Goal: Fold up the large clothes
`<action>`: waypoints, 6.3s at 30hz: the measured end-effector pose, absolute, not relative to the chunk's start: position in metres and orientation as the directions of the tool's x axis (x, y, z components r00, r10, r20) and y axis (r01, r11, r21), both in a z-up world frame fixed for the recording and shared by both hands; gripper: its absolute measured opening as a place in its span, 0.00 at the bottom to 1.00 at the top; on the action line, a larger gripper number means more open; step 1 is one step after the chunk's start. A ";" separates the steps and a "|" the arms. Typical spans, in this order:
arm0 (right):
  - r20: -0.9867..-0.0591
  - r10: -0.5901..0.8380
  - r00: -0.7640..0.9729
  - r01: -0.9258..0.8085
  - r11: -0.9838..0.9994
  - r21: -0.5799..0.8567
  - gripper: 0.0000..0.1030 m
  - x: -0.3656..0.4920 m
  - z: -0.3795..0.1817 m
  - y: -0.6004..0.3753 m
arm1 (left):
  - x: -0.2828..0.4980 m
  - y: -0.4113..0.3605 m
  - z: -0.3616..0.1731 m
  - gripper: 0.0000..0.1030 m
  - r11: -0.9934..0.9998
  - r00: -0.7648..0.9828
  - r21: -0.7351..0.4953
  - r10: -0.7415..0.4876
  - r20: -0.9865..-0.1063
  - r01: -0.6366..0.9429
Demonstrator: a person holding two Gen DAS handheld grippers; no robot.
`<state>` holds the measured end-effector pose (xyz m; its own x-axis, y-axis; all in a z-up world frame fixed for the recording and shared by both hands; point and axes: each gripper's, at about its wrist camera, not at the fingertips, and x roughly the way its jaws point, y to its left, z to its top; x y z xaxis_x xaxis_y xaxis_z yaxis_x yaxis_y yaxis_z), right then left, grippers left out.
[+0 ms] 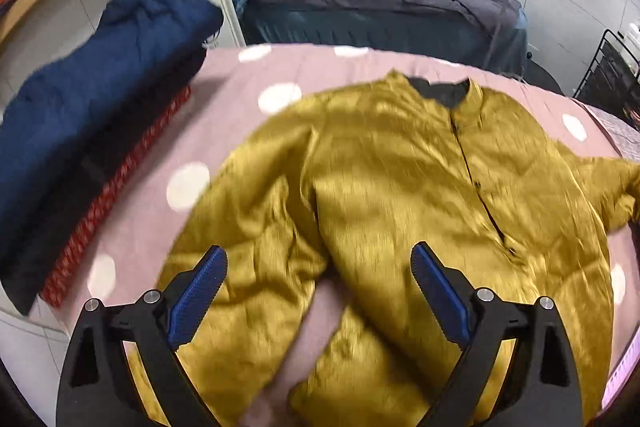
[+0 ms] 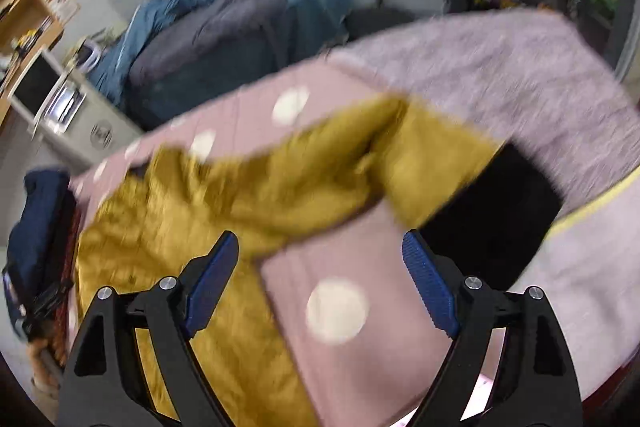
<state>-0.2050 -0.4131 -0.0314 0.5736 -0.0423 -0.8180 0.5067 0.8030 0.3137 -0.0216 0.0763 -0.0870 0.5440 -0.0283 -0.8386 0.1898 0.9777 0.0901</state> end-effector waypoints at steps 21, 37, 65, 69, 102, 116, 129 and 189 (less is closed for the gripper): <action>-0.892 -0.003 0.452 0.291 0.946 0.144 0.83 -0.271 -0.110 -0.249 | -0.122 0.238 -0.141 0.94 0.979 0.433 0.106 0.172 -0.885 -0.172; -0.902 -0.004 0.433 0.310 0.940 0.145 0.83 -0.279 -0.121 -0.243 | -0.097 0.228 -0.114 0.16 0.950 0.534 0.293 0.305 -0.789 -0.110; -0.937 -0.061 0.344 0.377 0.923 0.079 0.83 -0.281 -0.144 -0.247 | -0.104 0.134 -0.156 0.94 0.953 0.494 -0.088 -0.229 -0.839 0.292; -0.950 -0.018 0.313 0.388 0.915 0.110 0.83 -0.284 -0.158 -0.247 | -0.108 0.090 -0.182 0.62 0.931 0.429 -0.094 -0.250 -0.868 0.353; -0.919 0.001 0.393 0.273 0.955 0.118 0.75 -0.288 -0.126 -0.223 | -0.129 0.184 -0.120 0.73 0.995 0.394 0.034 0.069 -0.916 -0.095; -0.919 0.013 0.393 0.242 0.963 0.117 0.75 -0.285 -0.126 -0.207 | -0.142 0.110 -0.130 0.93 0.994 0.442 0.023 -0.028 -0.897 0.110; -0.961 -0.103 0.258 0.109 0.991 -0.077 0.94 -0.272 -0.171 -0.172 | -0.175 0.069 -0.212 0.95 0.974 0.369 0.058 -0.028 -0.929 0.220; -0.760 -0.386 0.524 0.851 0.268 0.451 0.02 -0.365 -0.022 -0.597 | -0.167 0.070 -0.218 0.95 0.977 0.349 0.038 -0.038 -0.936 0.209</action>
<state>-0.3647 -0.5967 -0.0222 0.5235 -0.3860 -0.7596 0.8515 0.2682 0.4506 -0.1666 0.0704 -0.2175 0.3493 -0.0380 -0.9362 0.2093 0.9771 0.0384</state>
